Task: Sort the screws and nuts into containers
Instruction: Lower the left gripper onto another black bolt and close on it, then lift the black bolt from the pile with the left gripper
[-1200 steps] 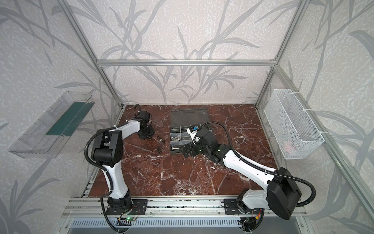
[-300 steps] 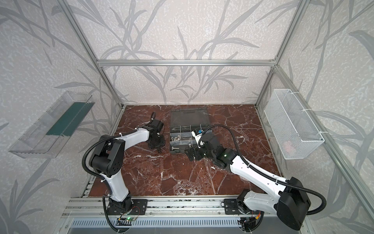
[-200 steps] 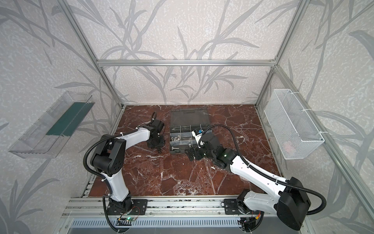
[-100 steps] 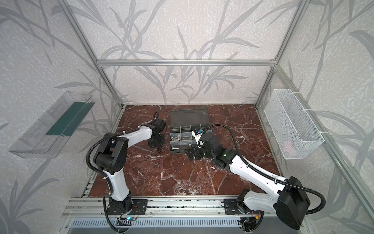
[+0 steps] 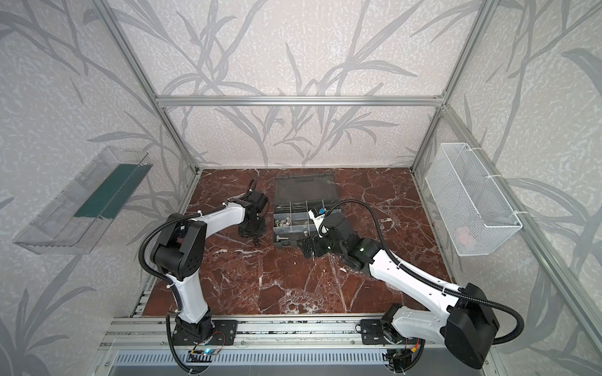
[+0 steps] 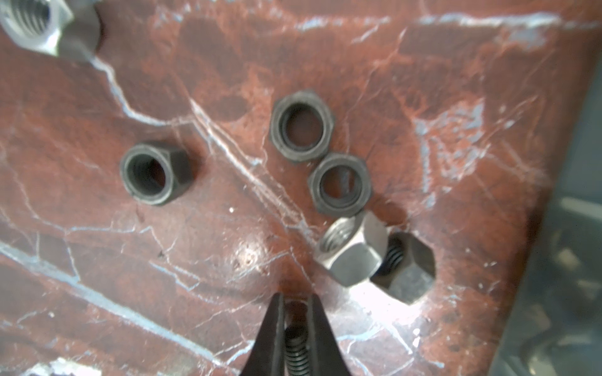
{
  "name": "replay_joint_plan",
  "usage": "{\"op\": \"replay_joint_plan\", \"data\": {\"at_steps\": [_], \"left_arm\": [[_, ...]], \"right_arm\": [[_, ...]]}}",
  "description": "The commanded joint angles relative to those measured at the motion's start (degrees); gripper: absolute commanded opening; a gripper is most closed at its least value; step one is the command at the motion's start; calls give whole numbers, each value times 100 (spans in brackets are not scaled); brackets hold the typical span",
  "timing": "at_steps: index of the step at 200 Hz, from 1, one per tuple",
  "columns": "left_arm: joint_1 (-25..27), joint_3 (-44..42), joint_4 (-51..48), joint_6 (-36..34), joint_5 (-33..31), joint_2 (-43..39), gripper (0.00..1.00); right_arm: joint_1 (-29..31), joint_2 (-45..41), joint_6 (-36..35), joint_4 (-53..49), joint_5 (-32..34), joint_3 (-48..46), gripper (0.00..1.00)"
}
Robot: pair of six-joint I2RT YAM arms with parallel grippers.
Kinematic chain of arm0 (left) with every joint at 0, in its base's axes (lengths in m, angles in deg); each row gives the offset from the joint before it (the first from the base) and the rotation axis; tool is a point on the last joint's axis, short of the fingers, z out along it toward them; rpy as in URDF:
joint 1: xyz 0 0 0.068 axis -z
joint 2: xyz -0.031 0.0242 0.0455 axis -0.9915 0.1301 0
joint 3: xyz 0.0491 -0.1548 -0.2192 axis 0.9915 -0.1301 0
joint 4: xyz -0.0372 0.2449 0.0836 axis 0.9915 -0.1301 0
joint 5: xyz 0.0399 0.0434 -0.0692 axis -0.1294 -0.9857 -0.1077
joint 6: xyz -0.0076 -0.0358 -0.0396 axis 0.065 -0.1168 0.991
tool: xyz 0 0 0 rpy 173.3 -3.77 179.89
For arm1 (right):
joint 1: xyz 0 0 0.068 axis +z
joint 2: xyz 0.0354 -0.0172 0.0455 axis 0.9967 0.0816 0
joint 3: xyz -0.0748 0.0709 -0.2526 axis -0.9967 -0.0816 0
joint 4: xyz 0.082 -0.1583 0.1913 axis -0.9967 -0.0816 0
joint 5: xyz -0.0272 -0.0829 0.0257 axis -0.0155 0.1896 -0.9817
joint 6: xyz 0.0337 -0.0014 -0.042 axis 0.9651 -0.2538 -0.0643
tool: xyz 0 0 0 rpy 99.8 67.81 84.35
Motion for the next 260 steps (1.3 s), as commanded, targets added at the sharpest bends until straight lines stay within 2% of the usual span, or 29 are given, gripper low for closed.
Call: {"op": "replay_joint_plan", "data": {"at_steps": [1, 63, 162, 228, 260], "left_arm": [[57, 121, -454, 10, -1, -95, 18], [247, 167, -563, 118, 21, 25, 23], [327, 262, -604, 72, -46, 50, 3], [358, 962, -1060, -137, -221, -492, 2], [806, 1431, -1005, -217, 73, -708, 2]], "right_arm": [[33, -79, -49, 153, 67, -87, 99], [24, -177, -66, 137, 82, -132, 99], [16, -249, -49, 119, 108, -161, 99], [-66, -387, -48, 62, 117, -184, 99], [-333, -634, -58, -67, 91, -226, 99]]}}
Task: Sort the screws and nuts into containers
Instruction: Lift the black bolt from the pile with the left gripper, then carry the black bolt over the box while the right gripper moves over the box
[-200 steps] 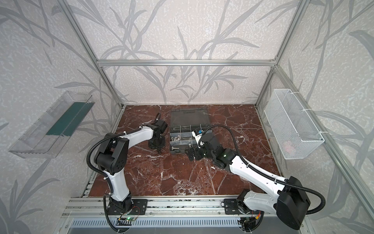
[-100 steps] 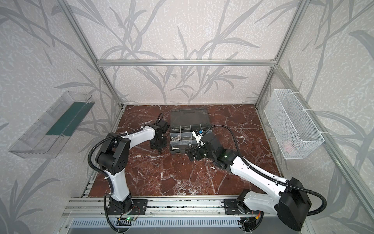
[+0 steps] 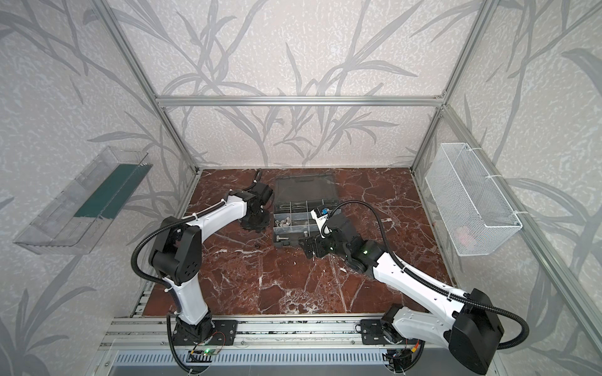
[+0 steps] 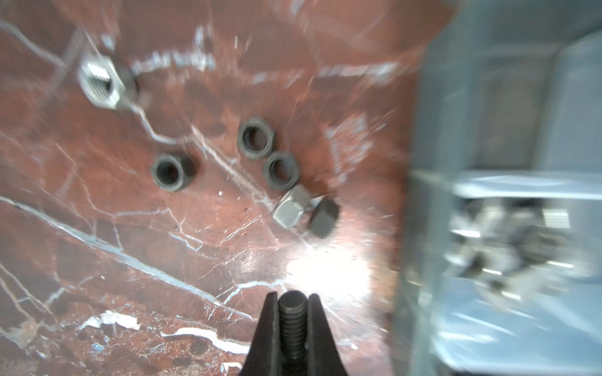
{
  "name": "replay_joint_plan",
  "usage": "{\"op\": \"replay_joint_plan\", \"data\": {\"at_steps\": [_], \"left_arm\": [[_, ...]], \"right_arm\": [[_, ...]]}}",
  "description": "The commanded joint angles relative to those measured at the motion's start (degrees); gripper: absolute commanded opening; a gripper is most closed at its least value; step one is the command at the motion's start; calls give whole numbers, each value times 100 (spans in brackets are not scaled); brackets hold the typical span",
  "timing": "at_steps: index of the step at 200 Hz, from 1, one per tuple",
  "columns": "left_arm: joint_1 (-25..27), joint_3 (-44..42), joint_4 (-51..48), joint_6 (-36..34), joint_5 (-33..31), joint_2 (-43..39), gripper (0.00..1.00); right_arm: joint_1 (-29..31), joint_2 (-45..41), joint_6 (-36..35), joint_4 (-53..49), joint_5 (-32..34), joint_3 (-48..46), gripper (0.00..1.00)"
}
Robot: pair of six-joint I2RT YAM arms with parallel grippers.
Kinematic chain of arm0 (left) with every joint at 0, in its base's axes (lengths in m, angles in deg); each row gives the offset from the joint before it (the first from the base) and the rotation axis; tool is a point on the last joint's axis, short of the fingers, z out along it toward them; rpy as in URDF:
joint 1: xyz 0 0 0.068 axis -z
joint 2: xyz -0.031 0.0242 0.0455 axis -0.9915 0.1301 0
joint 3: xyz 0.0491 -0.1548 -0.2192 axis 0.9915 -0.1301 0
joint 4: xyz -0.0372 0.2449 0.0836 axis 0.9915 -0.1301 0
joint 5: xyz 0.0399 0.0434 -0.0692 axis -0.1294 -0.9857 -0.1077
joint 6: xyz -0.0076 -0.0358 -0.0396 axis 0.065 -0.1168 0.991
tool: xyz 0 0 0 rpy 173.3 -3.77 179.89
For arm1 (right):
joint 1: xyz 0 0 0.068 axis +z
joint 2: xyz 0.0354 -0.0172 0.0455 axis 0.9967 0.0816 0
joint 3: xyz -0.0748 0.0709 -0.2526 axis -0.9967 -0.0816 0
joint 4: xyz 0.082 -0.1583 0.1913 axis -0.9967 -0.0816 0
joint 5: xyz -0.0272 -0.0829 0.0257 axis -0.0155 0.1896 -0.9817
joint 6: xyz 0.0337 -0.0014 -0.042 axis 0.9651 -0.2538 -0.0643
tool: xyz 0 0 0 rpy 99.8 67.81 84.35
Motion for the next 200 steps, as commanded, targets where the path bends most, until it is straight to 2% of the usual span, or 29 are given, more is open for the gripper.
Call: {"op": "replay_joint_plan", "data": {"at_steps": [1, 32, 87, 118, 146, 180, 200], "left_arm": [[409, 422, -163, -139, 119, -350, 2], [995, 977, -68, 53, 376, -68, 2], [1879, 2074, 203, 248, 653, 983, 2], [2176, 2545, 233, 310, 769, 1506, 2], [2229, 2636, 235, 414, 893, 1774, 5], [2238, 2525, 229, 401, 803, 1658, 21], [2212, 2493, 92, 319, 615, 1410, 34]], "right_arm": [[-197, -315, -60, -136, 49, -79, 99], [-586, -645, -106, -338, -25, -124, 99], [-1280, -1305, -108, -769, -217, -262, 99], [-1526, -1678, -99, -946, -232, -400, 99], [-1650, -1847, -108, -1036, -253, -482, 99], [-1691, -1842, -108, -985, -307, -529, 99], [-1688, -1802, -100, -908, -353, -550, 99]]}}
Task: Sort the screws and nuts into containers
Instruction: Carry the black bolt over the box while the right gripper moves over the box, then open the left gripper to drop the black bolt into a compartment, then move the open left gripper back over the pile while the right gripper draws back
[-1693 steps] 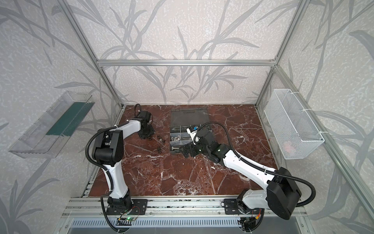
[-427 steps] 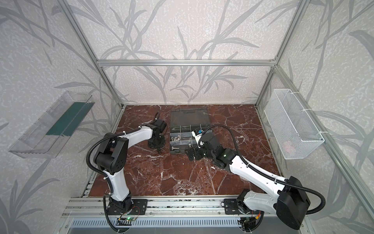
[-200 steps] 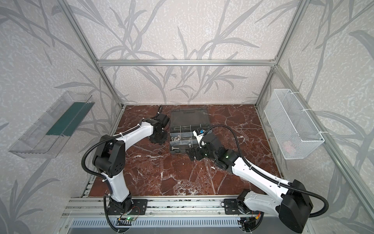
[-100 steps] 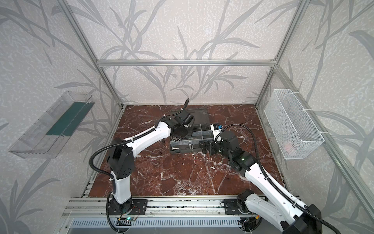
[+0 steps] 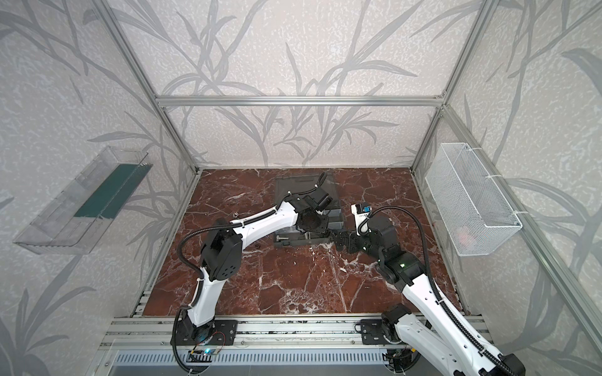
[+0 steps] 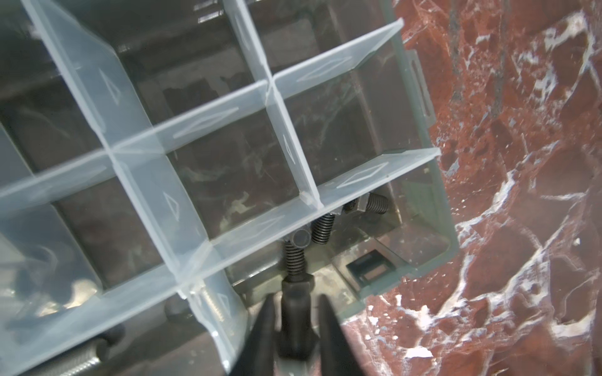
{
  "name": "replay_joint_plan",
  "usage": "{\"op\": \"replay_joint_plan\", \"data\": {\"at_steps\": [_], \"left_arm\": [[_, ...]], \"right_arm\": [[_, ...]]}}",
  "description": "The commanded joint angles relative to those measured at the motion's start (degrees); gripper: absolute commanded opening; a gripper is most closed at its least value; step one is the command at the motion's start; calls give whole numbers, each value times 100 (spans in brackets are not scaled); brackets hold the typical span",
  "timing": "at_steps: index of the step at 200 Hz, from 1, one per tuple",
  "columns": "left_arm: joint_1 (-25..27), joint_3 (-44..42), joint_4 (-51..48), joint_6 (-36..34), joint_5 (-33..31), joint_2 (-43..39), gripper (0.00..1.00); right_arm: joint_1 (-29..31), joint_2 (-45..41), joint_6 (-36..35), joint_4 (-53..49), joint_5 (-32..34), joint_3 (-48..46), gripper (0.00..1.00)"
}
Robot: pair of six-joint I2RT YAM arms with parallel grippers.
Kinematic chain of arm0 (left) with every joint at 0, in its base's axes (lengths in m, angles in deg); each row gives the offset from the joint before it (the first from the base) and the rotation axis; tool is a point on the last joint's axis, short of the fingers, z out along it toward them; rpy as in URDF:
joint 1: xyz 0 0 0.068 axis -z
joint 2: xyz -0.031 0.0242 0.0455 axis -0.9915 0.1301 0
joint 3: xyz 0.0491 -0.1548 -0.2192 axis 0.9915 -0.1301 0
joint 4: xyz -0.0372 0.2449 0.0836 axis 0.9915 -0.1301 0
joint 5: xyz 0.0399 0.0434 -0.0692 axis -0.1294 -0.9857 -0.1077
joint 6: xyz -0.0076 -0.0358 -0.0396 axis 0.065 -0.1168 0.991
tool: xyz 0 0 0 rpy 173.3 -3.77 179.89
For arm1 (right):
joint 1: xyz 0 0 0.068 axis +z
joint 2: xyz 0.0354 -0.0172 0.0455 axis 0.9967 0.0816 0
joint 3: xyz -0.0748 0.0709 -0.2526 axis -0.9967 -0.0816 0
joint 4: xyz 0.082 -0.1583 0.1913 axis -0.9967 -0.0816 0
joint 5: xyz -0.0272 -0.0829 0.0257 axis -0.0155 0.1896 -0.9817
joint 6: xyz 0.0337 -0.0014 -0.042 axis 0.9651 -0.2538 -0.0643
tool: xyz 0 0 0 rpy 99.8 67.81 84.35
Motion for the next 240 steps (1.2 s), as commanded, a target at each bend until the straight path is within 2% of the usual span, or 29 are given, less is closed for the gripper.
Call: {"op": "replay_joint_plan", "data": {"at_steps": [1, 51, 73, 117, 133, 167, 195, 240], "left_arm": [[-44, 47, -203, -49, -257, -392, 35], [-399, -178, -848, -171, -1041, -1288, 57], [-876, -884, -779, -184, -1106, -1902, 65], [-2018, -2587, -35, -62, -907, -2851, 71], [-2346, -2968, 173, 43, -843, -2864, 69], [-2901, -3302, 744, 140, -609, -2471, 57], [-2997, -2894, 692, -90, -461, -1777, 51], [-2983, -2644, 970, -329, -126, -1218, 47]], "right_arm": [[-23, -5, -43, 31, -125, -58, 99], [-17, 243, -73, 211, -394, -19, 99], [39, 395, -40, 325, -509, 5, 99], [366, 669, -29, 567, -412, 42, 99], [492, 790, -3, 658, -379, 43, 99], [756, 952, 32, 732, -296, 73, 99], [832, 934, 41, 667, -230, 79, 99], [830, 832, 15, 540, -89, 28, 99]]}}
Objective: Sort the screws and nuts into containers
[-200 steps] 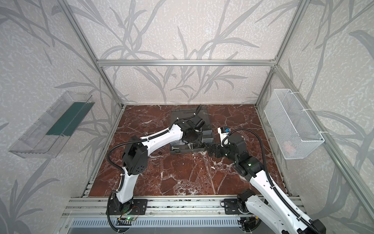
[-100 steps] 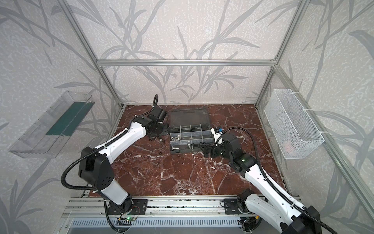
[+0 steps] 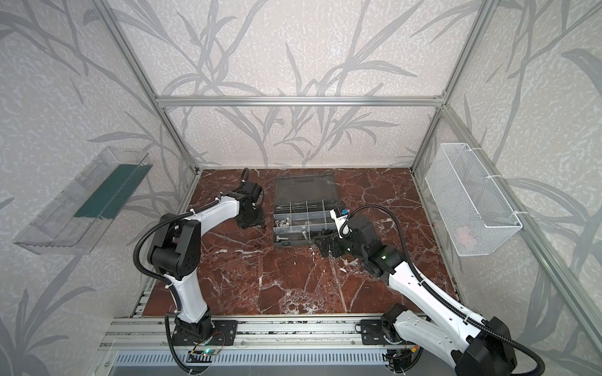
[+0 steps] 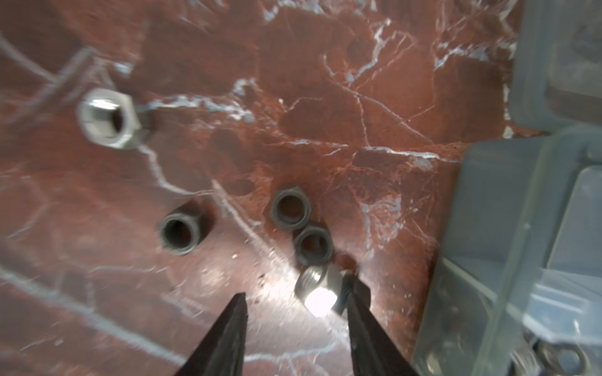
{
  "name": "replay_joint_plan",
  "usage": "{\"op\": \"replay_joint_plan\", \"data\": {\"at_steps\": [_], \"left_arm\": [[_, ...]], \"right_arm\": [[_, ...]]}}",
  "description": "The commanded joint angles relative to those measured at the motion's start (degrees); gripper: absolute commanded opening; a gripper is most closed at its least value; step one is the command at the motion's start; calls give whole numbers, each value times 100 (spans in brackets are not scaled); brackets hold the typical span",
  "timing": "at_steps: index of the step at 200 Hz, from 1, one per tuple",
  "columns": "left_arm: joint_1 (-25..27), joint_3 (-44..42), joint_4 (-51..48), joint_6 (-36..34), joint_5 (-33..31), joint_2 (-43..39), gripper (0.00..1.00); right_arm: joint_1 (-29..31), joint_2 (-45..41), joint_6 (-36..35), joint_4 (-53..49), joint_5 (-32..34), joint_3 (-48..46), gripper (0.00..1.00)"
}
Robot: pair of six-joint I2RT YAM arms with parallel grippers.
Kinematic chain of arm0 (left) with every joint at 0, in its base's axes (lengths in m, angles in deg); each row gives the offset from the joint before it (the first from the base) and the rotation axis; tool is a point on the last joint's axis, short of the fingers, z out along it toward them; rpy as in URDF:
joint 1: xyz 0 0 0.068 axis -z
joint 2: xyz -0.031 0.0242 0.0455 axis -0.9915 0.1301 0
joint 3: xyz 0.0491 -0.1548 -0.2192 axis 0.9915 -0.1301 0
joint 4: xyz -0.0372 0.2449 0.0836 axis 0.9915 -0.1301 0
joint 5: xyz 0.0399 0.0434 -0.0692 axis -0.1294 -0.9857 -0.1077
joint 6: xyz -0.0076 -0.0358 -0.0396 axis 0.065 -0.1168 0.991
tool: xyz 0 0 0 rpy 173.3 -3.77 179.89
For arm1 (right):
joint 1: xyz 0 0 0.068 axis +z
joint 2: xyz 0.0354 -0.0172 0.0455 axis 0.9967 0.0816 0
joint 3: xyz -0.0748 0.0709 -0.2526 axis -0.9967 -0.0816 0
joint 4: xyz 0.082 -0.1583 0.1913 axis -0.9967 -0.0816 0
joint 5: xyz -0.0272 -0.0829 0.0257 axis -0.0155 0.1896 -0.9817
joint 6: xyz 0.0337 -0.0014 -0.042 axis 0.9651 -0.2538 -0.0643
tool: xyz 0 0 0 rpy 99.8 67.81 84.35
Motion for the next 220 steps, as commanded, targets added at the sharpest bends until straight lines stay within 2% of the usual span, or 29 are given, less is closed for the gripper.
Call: {"op": "replay_joint_plan", "data": {"at_steps": [1, 101, 132, 151, 220], "left_arm": [[35, 235, 179, -197, 239, 112, 47], [36, 418, -43, -330, 0, 661, 39], [45, 357, -28, -264, 30, 597, 26], [71, 265, -45, -234, 14, 489, 22], [269, -181, -107, -99, -74, 38, 23]], "right_arm": [[20, -114, 13, -17, 136, 27, 99], [26, 53, 31, 58, 137, 80, 99], [26, 40, 13, 42, 163, 55, 99], [26, 35, 21, 51, 159, 46, 99], [26, 70, 74, 140, 102, 10, 99]]}}
